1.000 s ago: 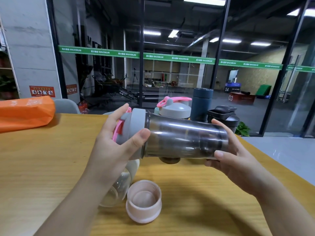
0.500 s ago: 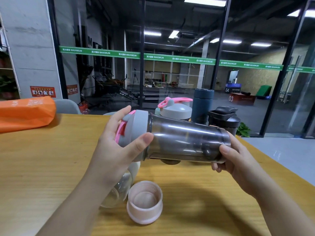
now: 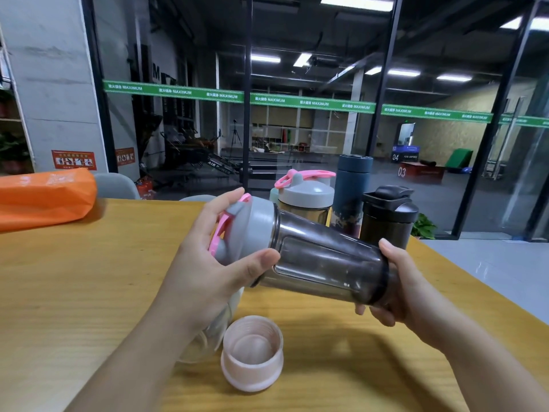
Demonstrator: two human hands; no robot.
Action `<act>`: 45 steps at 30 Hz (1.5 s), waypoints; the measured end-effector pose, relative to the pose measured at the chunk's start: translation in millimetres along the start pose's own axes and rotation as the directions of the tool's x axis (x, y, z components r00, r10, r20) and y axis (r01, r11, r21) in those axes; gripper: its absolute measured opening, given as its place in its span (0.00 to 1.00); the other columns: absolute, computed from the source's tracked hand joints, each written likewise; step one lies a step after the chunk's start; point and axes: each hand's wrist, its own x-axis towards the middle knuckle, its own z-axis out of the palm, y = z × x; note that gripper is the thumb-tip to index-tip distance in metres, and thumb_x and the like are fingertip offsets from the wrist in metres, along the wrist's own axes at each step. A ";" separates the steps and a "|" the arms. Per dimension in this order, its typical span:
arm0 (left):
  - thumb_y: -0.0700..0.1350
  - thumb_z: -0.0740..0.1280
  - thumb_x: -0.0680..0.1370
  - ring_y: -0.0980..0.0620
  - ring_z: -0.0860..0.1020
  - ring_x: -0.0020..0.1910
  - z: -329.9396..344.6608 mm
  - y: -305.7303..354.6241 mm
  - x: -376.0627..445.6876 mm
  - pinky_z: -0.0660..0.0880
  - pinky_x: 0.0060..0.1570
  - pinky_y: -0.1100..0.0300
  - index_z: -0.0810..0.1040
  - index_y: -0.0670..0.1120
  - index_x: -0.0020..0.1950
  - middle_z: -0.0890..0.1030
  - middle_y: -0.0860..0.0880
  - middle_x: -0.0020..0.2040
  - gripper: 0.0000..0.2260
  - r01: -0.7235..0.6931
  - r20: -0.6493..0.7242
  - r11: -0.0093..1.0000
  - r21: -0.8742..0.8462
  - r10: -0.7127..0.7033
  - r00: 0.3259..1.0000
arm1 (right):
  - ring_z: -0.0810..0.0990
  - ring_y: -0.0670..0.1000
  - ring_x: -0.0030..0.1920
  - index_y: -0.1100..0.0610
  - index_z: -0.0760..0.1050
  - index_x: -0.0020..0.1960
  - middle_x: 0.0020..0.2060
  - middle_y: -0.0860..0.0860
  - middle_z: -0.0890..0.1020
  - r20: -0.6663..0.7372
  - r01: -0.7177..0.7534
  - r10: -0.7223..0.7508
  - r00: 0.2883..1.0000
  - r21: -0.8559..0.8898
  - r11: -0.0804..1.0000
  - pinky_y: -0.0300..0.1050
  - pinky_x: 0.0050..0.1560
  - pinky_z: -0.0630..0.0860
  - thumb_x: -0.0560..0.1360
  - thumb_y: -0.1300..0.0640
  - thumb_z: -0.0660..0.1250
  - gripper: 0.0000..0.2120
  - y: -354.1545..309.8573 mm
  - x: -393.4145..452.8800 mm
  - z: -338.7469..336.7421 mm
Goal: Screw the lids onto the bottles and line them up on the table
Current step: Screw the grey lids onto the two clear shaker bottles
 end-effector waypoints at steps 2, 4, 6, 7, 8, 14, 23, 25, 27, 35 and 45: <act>0.67 0.78 0.48 0.66 0.80 0.49 -0.3 0.6 0.0 0.75 0.37 0.73 0.73 0.68 0.55 0.79 0.68 0.51 0.36 -0.015 -0.004 1.000 0.001 0.015 1.000 | 0.65 0.52 0.23 0.53 0.81 0.51 0.31 0.61 0.80 -0.003 -0.016 0.016 1.000 0.058 0.998 0.39 0.24 0.63 0.72 0.30 0.49 0.33 -1.0 0.5 3.8; 0.71 0.75 0.48 0.66 0.79 0.50 -0.5 -0.2 0.1 0.75 0.39 0.74 0.73 0.68 0.55 0.79 0.69 0.51 0.36 -0.016 -0.023 1.000 -0.001 0.016 1.000 | 0.69 0.52 0.23 0.56 0.78 0.55 0.29 0.55 0.81 -0.018 0.009 -0.007 1.000 0.094 0.995 0.42 0.27 0.65 0.75 0.35 0.47 0.31 -2.6 -0.1 7.3; 0.72 0.74 0.49 0.67 0.79 0.50 0.5 -1.2 0.7 0.74 0.40 0.74 0.73 0.68 0.56 0.79 0.69 0.51 0.37 -0.020 -0.036 1.000 0.017 0.021 0.999 | 0.72 0.52 0.24 0.58 0.76 0.58 0.27 0.51 0.81 -0.063 0.078 -0.072 0.995 0.100 0.992 0.46 0.29 0.66 0.73 0.35 0.54 0.30 -3.3 -1.2 8.1; 0.73 0.73 0.49 0.67 0.79 0.51 0.7 -2.0 1.0 0.74 0.41 0.75 0.72 0.67 0.57 0.78 0.70 0.52 0.37 -0.025 -0.044 0.999 0.028 0.026 0.999 | 0.74 0.52 0.25 0.58 0.74 0.60 0.29 0.52 0.81 -0.090 0.133 -0.125 0.988 0.093 0.987 0.47 0.30 0.67 0.70 0.36 0.61 0.29 -3.0 -2.5 7.6; 0.73 0.72 0.50 0.67 0.78 0.52 0.2 -2.9 1.1 0.74 0.42 0.75 0.72 0.66 0.58 0.78 0.69 0.52 0.37 -0.029 -0.055 0.999 0.034 0.031 0.998 | 0.77 0.53 0.27 0.56 0.71 0.64 0.33 0.53 0.82 -0.125 0.196 -0.186 0.974 0.069 0.978 0.47 0.29 0.69 0.68 0.38 0.66 0.30 -2.4 -3.7 7.5; 0.76 0.67 0.55 0.60 0.80 0.53 -3.9 -7.6 0.3 0.75 0.42 0.71 0.70 0.69 0.58 0.78 0.57 0.57 0.33 -0.019 -0.105 0.998 0.059 0.025 0.994 | 0.80 0.52 0.54 0.28 0.60 0.67 0.64 0.46 0.74 -0.172 0.388 -0.424 0.889 -0.208 0.898 0.53 0.52 0.79 0.58 0.39 0.74 0.41 3.0 -10.4 9.4; 0.67 0.66 0.63 0.61 0.78 0.55 -4.9 -13.4 2.9 0.72 0.45 0.73 0.71 0.65 0.59 0.78 0.56 0.58 0.25 -0.015 -0.128 0.997 0.079 0.025 0.991 | 0.82 0.48 0.45 0.27 0.63 0.65 0.59 0.36 0.76 -0.160 0.414 -0.461 0.873 -0.257 0.873 0.41 0.42 0.79 0.57 0.41 0.75 0.40 -0.3 -14.4 7.0; 0.66 0.65 0.63 0.62 0.78 0.55 -5.3 -13.3 4.1 0.72 0.46 0.74 0.71 0.64 0.58 0.78 0.56 0.58 0.24 -0.005 -0.134 0.997 0.081 0.016 0.991 | 0.81 0.42 0.40 0.27 0.64 0.63 0.54 0.26 0.74 -0.166 0.412 -0.470 0.867 -0.292 0.863 0.37 0.40 0.77 0.56 0.39 0.73 0.38 -0.8 -15.2 7.5; 0.65 0.66 0.62 0.63 0.79 0.52 -4.4 -12.3 4.7 0.73 0.45 0.73 0.72 0.63 0.57 0.79 0.56 0.57 0.24 -0.004 -0.131 0.998 0.066 0.013 0.991 | 0.78 0.40 0.39 0.29 0.65 0.63 0.51 0.31 0.76 -0.178 0.397 -0.464 0.868 -0.314 0.862 0.37 0.40 0.75 0.57 0.38 0.71 0.36 0.1 -14.8 6.8; 0.71 0.71 0.57 0.60 0.79 0.53 -2.3 -8.8 1.6 0.75 0.47 0.69 0.72 0.71 0.55 0.79 0.57 0.56 0.27 -0.022 -0.030 0.998 0.052 0.024 0.999 | 0.66 0.43 0.24 0.53 0.74 0.56 0.25 0.43 0.75 -0.206 0.259 -0.282 0.937 -0.133 0.957 0.34 0.26 0.64 0.61 0.33 0.61 0.32 -1.8 -11.2 9.7; 0.51 0.77 0.60 0.65 0.79 0.49 3.3 -0.6 -2.2 0.75 0.38 0.73 0.75 0.65 0.54 0.79 0.57 0.55 0.25 -0.032 -0.002 0.999 0.000 0.032 0.999 | 0.60 0.51 0.22 0.52 0.77 0.29 0.28 0.60 0.76 -0.016 -0.031 0.030 0.999 -0.069 0.997 0.43 0.27 0.54 0.64 0.28 0.51 0.30 -5.3 -7.7 11.2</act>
